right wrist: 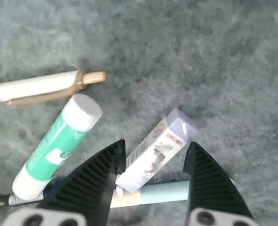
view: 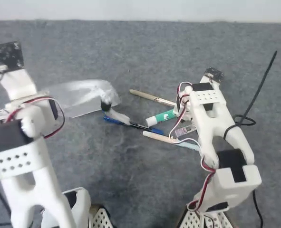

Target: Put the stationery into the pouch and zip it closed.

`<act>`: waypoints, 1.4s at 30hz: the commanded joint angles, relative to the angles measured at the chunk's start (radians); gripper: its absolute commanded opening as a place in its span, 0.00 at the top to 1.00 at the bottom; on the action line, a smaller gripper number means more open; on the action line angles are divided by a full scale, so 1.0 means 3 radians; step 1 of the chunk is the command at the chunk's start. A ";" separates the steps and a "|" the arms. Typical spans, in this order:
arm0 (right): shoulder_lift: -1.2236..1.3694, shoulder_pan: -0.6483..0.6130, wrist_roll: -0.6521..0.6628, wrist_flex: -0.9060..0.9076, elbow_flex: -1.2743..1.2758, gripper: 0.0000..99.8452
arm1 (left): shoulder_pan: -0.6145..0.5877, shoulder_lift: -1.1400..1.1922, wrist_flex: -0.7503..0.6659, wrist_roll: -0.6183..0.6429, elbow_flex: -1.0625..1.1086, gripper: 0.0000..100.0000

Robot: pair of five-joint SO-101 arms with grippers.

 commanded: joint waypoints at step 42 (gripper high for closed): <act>-0.1394 -0.0028 0.0486 0.0939 -0.0440 0.99 | -0.0005 0.0041 0.0102 0.0046 -0.0233 0.99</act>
